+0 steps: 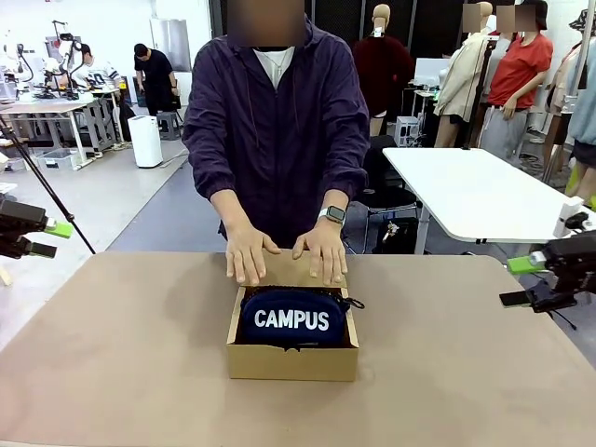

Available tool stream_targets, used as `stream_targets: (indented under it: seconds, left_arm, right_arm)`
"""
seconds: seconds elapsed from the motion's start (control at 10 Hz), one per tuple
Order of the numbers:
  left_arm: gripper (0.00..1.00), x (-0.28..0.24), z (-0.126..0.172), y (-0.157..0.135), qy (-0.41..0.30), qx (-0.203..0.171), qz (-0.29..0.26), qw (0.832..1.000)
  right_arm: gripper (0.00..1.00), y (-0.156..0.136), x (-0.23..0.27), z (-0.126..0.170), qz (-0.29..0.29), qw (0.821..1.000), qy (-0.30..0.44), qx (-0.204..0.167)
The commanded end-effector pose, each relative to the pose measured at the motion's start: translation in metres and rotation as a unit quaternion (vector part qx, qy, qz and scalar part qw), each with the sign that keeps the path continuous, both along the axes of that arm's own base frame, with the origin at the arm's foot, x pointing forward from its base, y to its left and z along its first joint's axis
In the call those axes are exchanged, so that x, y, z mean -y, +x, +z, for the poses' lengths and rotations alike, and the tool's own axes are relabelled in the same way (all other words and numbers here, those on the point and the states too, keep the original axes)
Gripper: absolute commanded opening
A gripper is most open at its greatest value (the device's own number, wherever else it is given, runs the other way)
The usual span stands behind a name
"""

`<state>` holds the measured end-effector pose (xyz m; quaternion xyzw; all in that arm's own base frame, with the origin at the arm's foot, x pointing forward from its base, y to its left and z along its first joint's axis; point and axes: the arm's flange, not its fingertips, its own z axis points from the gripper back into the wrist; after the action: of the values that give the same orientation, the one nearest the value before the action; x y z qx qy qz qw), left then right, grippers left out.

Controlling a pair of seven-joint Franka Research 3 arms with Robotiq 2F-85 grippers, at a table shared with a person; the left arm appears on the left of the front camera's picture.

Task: Pack the items into the box.
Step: Close the Mailer Box.

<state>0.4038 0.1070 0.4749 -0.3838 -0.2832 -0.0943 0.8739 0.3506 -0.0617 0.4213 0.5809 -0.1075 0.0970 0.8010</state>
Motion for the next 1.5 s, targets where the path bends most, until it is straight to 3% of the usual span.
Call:
stream_targets:
  seconds: [0.0,0.2,0.4,0.5,0.6,0.7,0.8,1.0,1.1,1.4]
  left_arm:
    - [1.0,0.04,0.011,0.051,0.06,-0.055,0.027,0.996]
    - [1.0,0.077,-0.017,0.103,0.108,-0.107,0.033,0.988]
    - [1.0,0.098,-0.057,0.131,0.109,-0.13,0.054,0.984]
    - [1.0,0.108,-0.083,0.144,0.074,-0.134,0.035,0.988]
    - [1.0,0.116,-0.111,0.158,0.047,-0.124,0.062,0.989]
    - [1.0,0.111,-0.104,0.157,0.039,-0.123,0.072,0.989]
    - [1.0,0.117,-0.102,0.144,0.084,-0.141,0.049,0.985]
    - [1.0,0.117,-0.102,0.144,0.084,-0.141,0.049,0.985]
    - [1.0,0.117,-0.112,0.154,0.069,-0.142,0.056,0.986]
    - [1.0,0.143,-0.152,0.221,-0.106,-0.238,0.035,0.965]
  right_arm:
    - [1.0,0.045,-0.037,0.012,-0.015,0.993,-0.105,-0.052]
    - [1.0,0.093,-0.085,-0.009,-0.021,0.976,-0.195,-0.092]
    - [1.0,0.124,-0.118,-0.029,-0.064,0.972,-0.205,-0.095]
    - [1.0,0.137,-0.132,-0.042,-0.091,0.97,-0.207,-0.091]
    - [1.0,0.15,-0.136,-0.053,-0.109,0.97,-0.201,-0.085]
    - [1.0,0.144,-0.123,-0.048,-0.075,0.977,-0.17,-0.1]
    - [1.0,0.134,-0.135,-0.052,-0.08,0.97,-0.213,-0.085]
    - [1.0,0.143,-0.13,-0.06,-0.087,0.97,-0.204,-0.095]
    - [1.0,0.159,-0.135,-0.066,-0.087,0.974,-0.18,-0.111]
    - [1.0,0.232,-0.135,-0.079,-0.143,0.974,-0.088,-0.15]
